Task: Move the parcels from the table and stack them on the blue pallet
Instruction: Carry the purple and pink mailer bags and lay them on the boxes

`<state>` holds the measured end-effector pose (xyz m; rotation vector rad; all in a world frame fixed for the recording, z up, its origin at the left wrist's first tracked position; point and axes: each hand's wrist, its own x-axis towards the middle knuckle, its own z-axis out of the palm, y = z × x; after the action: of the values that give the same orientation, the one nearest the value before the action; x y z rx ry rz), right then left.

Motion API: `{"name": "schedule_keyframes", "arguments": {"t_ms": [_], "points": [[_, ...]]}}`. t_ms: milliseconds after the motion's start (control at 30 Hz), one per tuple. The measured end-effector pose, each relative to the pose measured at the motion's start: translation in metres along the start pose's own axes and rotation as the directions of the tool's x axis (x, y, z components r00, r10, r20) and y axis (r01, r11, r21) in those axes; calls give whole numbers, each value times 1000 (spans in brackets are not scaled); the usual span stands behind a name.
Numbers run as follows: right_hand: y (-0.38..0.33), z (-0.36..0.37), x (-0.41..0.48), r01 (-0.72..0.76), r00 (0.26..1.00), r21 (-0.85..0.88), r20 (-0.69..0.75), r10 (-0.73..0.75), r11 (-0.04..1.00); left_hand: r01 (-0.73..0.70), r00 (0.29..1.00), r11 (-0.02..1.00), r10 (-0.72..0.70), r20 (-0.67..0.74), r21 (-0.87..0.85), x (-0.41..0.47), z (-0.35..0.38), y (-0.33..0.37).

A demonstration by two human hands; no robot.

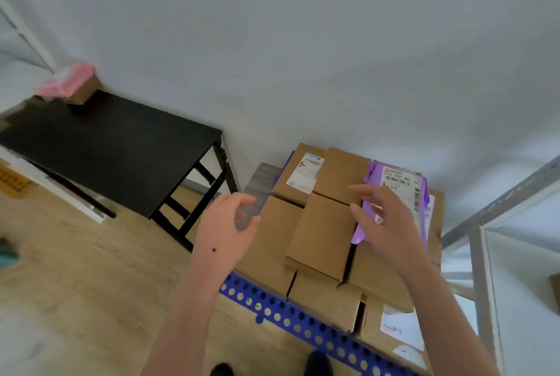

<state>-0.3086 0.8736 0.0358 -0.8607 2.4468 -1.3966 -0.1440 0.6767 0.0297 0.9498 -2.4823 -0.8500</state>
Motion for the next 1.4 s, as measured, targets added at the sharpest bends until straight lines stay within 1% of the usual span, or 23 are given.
{"name": "schedule_keyframes", "arguments": {"t_ms": [100,200,267,333,433,500,633,767,933,1033,1167,1300,1400], "points": [[-28,40,3,51,997,-51,61,-48,997,-11,1000,1000,11,-24,-2,-2,-31,-33],[-56,84,4,99,986,-62,138,-90,993,51,998,999,-51,-45,4,-7,-63,-72],[-76,115,3,105,976,-56,197,-92,993,70,995,998,-71,-66,-7,-11,-86,-100],[-95,147,1,126,968,-62,225,-109,990,88,993,996,-89,-81,-23,-14,-109,-126],[-124,194,-7,151,960,-57,246,-133,987,118,990,993,-117,-78,3,-20,-140,-163],[-140,222,-12,161,948,-70,290,-135,984,146,986,989,-146,-85,-10,-24,-159,-186],[-168,269,-17,185,917,-83,373,-142,979,207,970,977,-213,-120,-55,-29,-184,-225],[-189,307,-4,237,884,-126,440,-160,963,291,938,946,-312,-153,-146,-26,-199,-258],[-205,364,25,290,846,-126,498,-193,948,316,917,932,-348,-195,-179,-13,-217,-297],[-220,405,45,322,819,-116,532,-215,940,340,898,930,-365,-246,-141,5,-235,-320],[-247,456,83,324,792,-38,557,-249,945,367,877,930,-349,-331,-10,45,-268,-351],[-272,496,125,329,789,-13,553,-267,944,358,891,930,-315,-326,83,96,-298,-378],[-283,518,154,310,787,-17,566,-246,951,371,896,922,-326,-302,106,131,-310,-395]]}}
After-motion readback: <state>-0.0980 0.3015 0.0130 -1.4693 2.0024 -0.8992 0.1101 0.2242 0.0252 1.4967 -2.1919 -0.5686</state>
